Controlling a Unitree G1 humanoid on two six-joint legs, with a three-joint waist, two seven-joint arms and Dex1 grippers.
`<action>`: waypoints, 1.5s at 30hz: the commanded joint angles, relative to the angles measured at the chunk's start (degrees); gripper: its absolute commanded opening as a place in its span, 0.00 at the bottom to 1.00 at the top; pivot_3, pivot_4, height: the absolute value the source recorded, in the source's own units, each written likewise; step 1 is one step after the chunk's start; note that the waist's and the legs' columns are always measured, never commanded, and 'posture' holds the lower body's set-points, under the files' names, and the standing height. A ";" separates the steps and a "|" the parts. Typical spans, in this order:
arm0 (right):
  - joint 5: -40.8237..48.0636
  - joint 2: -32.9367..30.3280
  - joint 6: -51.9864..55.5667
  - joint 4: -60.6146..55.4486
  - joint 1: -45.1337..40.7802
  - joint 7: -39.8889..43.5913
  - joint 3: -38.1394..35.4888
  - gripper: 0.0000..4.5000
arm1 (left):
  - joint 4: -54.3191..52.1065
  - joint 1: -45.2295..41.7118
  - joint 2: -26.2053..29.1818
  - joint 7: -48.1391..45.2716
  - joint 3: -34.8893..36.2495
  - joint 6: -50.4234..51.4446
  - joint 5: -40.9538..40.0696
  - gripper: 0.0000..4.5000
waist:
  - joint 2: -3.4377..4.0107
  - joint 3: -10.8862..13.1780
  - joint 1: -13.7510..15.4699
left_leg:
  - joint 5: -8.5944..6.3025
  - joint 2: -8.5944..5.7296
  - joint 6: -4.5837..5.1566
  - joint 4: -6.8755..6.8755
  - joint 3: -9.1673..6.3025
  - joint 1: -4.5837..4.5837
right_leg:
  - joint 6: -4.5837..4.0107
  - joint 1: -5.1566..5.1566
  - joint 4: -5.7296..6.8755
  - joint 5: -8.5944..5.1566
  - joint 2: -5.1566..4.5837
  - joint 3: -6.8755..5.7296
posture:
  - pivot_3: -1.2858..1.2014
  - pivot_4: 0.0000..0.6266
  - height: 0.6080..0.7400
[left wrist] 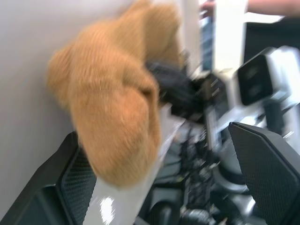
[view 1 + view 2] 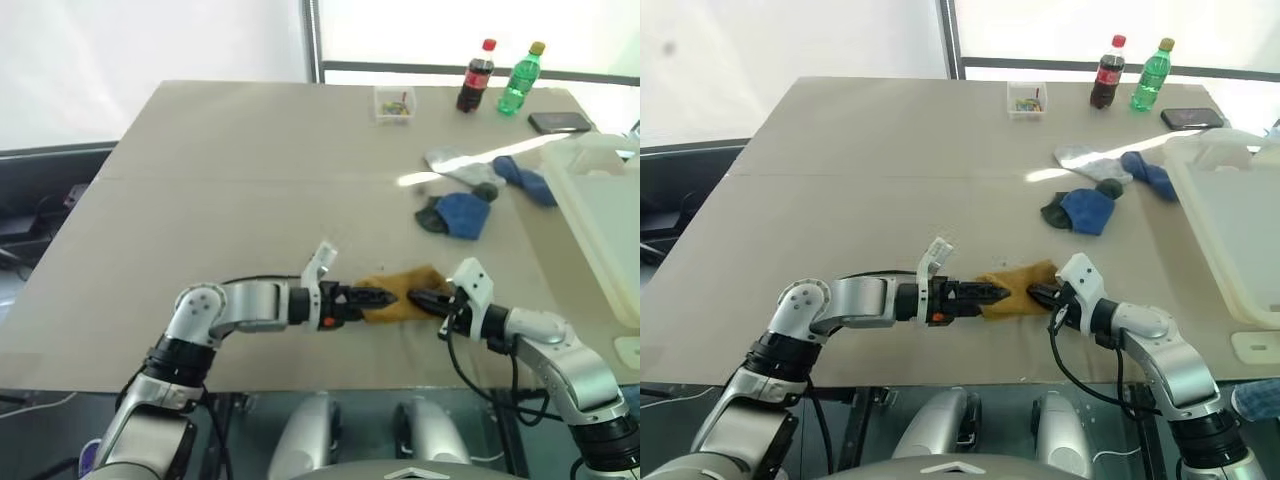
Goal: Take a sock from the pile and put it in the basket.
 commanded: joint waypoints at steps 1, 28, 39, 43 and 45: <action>0.12 -0.09 0.26 -0.85 0.48 -0.06 0.46 0.00 | -3.07 -0.86 1.17 -2.80 2.75 -0.64 0.33 0.99 | 0.00 0.00 0.00 | 0.00 0.00 0.02 -0.01 0.00 0.00 | 0.00 0.00 0.00 0.00 0.00 0.00 | 0.52 0.24 0.91; -0.37 0.03 -0.58 -2.96 2.14 -2.75 -1.21 0.00 | 11.25 -12.59 -14.07 -26.81 2.16 4.97 20.93 0.99 | -0.08 0.05 0.05 | -0.10 -0.02 0.25 0.01 0.03 -0.06 | 0.03 0.04 -0.12 -0.01 0.40 -0.21 | 0.52 0.24 0.91; -0.92 -2.71 0.75 -8.83 3.74 -4.45 -2.72 0.00 | 19.79 -15.25 -20.43 -39.29 3.48 6.33 36.73 0.99 | -0.13 0.10 0.14 | -0.12 0.00 0.29 0.00 -0.01 -0.17 | 0.04 -0.03 -0.16 -0.01 0.42 -0.27 | 0.52 0.24 0.91; -4.48 -5.12 -0.08 -10.73 4.29 -5.09 -0.89 0.00 | 22.49 -15.38 -21.62 -43.41 2.13 6.00 43.92 0.99 | -0.13 0.10 0.11 | -0.12 -0.01 0.30 0.03 -0.02 -0.41 | 0.05 -0.22 -0.16 -0.01 0.42 -0.28 | 0.52 0.24 0.91; -7.38 -7.15 -0.53 -11.87 4.54 -5.29 0.25 0.00 | 24.20 -15.39 -22.52 -44.66 1.55 5.14 47.53 0.99 | -0.13 0.10 0.14 | -0.12 -0.01 0.30 0.03 -0.02 -0.46 | 0.05 -0.26 -0.16 0.00 0.42 -0.29 | 0.52 0.24 0.91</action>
